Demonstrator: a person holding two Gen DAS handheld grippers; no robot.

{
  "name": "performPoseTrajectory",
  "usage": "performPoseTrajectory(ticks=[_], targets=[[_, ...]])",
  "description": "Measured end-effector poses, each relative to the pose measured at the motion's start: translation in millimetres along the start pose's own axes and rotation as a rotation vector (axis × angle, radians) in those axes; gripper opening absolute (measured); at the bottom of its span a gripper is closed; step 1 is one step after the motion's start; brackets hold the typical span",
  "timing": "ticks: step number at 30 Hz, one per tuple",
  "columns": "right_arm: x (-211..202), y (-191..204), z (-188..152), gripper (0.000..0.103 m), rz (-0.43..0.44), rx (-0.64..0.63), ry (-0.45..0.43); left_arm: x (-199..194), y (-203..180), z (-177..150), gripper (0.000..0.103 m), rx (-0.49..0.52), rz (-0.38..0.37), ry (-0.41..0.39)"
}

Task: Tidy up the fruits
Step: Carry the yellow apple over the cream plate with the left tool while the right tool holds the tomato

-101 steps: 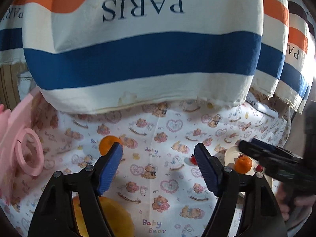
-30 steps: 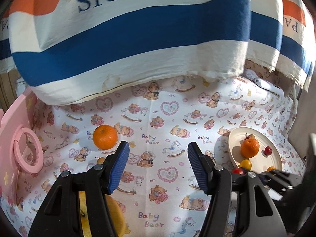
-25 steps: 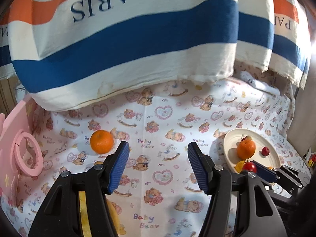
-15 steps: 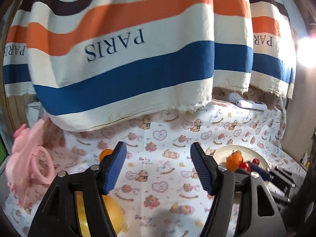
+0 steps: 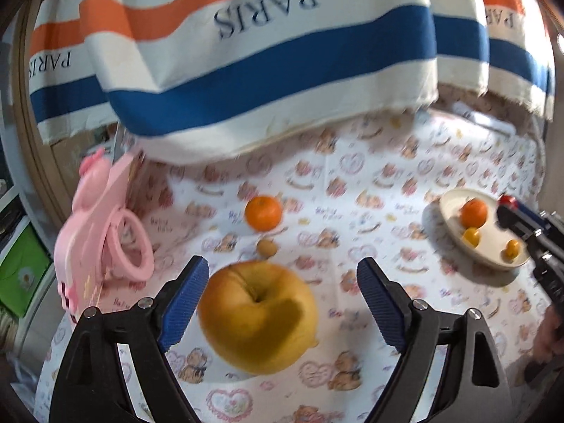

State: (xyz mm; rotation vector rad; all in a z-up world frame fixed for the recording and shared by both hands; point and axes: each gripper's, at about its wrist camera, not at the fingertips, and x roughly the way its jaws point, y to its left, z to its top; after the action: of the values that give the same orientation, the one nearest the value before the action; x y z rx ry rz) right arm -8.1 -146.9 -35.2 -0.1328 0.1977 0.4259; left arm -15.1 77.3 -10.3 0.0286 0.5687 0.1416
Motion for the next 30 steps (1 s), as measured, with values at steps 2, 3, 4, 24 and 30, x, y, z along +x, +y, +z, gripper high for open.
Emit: performPoseTrajectory(ticks=[2, 3, 4, 24, 30], targets=[[-0.1, 0.5, 0.0, 0.022, 0.0, -0.003, -0.001, 4.2, -0.4, -2.9, 0.085, 0.02, 0.029, 0.021], [0.0, 0.3, 0.0, 0.023, 0.001, -0.003, -0.001, 5.1, -0.9, -4.0, 0.085, 0.032, 0.046, 0.026], [0.1, 0.3, 0.0, 0.022, 0.001, -0.002, 0.0, 5.7, -1.2, -5.2, 0.085, 0.043, 0.06, 0.028], [6.6, -3.9, 0.6, 0.022, 0.0, 0.033, 0.037, 35.8, 6.4, -29.4, 0.091, 0.076, 0.056, 0.099], [6.7, -4.0, 1.1, 0.022, -0.001, 0.031, 0.037, 39.4, 7.8, -30.8, 0.09, 0.063, 0.045, 0.119]])
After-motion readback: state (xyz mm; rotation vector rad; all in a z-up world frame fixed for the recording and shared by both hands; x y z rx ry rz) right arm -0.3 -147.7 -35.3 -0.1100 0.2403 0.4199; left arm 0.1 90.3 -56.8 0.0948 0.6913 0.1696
